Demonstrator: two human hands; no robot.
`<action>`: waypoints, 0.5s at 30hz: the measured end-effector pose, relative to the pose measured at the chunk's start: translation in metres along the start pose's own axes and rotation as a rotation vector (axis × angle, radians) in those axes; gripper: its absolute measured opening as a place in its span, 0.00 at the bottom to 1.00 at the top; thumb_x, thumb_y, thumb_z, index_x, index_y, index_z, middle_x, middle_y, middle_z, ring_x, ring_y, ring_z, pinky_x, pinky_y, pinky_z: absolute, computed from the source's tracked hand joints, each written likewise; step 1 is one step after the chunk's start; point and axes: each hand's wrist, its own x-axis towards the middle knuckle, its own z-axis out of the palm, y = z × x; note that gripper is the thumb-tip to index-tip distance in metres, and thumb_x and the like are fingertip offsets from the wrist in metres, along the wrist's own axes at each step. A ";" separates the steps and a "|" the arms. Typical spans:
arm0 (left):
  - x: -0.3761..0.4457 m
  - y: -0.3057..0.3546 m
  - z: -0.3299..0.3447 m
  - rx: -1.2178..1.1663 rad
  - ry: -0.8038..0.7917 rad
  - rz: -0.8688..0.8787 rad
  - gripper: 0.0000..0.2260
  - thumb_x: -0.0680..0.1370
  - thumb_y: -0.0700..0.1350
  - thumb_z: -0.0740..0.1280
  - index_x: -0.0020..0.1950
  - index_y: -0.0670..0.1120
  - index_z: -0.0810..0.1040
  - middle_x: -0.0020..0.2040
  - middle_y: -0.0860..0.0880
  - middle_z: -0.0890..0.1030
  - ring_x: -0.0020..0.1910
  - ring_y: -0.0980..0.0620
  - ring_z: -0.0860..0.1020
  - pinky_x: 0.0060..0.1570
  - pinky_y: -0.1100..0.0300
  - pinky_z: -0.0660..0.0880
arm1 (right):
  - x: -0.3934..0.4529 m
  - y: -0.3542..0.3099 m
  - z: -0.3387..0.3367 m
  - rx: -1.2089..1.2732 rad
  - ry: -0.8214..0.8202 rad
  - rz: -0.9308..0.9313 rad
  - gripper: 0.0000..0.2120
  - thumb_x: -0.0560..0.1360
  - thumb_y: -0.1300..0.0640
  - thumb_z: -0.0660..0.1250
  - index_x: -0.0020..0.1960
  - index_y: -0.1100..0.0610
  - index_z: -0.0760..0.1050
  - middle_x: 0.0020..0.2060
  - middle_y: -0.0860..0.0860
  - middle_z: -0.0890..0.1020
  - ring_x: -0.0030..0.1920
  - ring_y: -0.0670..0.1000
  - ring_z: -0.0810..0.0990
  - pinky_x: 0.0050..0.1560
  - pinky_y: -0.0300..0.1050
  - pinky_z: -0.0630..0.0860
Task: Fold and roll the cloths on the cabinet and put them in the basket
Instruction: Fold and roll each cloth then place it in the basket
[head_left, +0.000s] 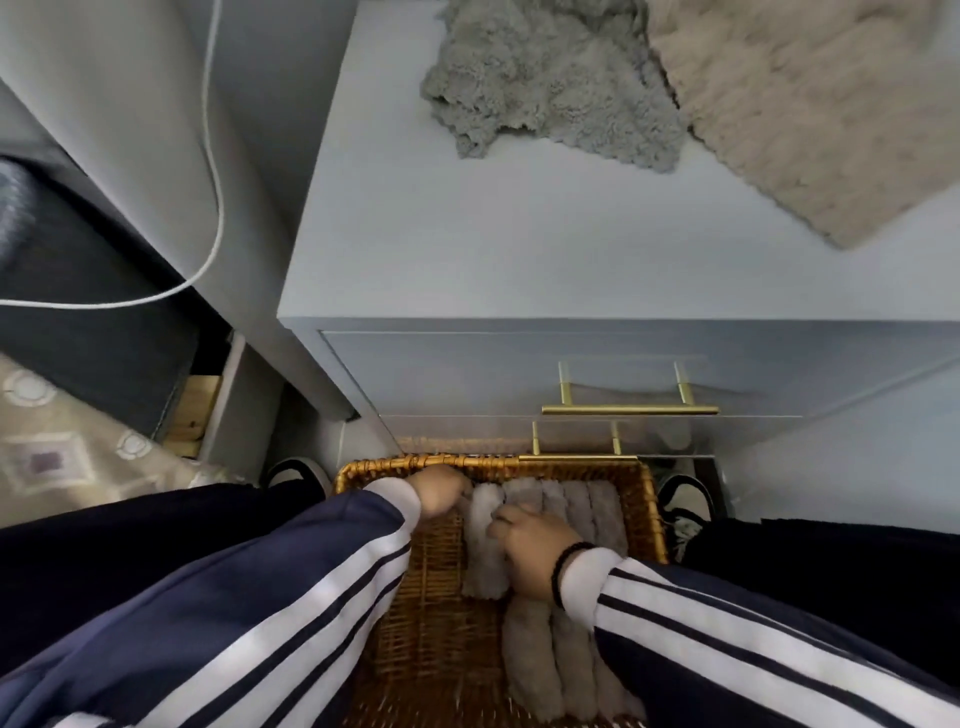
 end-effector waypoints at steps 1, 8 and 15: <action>-0.008 0.002 -0.002 0.013 -0.014 -0.001 0.10 0.80 0.38 0.57 0.42 0.44 0.73 0.42 0.48 0.75 0.37 0.53 0.72 0.34 0.68 0.70 | -0.004 -0.001 -0.008 0.009 -0.003 0.032 0.24 0.75 0.59 0.65 0.70 0.56 0.67 0.69 0.55 0.66 0.69 0.58 0.63 0.65 0.49 0.66; -0.064 0.019 -0.008 -0.033 0.038 0.059 0.11 0.81 0.37 0.58 0.39 0.46 0.70 0.38 0.49 0.72 0.34 0.56 0.70 0.19 0.72 0.68 | -0.042 -0.009 -0.056 0.024 -0.028 0.188 0.20 0.77 0.57 0.60 0.68 0.55 0.69 0.67 0.55 0.67 0.66 0.59 0.68 0.62 0.55 0.72; -0.113 0.036 -0.023 0.100 0.096 0.159 0.10 0.80 0.40 0.61 0.60 0.43 0.76 0.49 0.46 0.78 0.39 0.53 0.75 0.35 0.66 0.77 | -0.083 -0.024 -0.119 -0.019 -0.010 0.188 0.17 0.78 0.54 0.60 0.64 0.59 0.73 0.59 0.57 0.78 0.58 0.58 0.77 0.57 0.48 0.75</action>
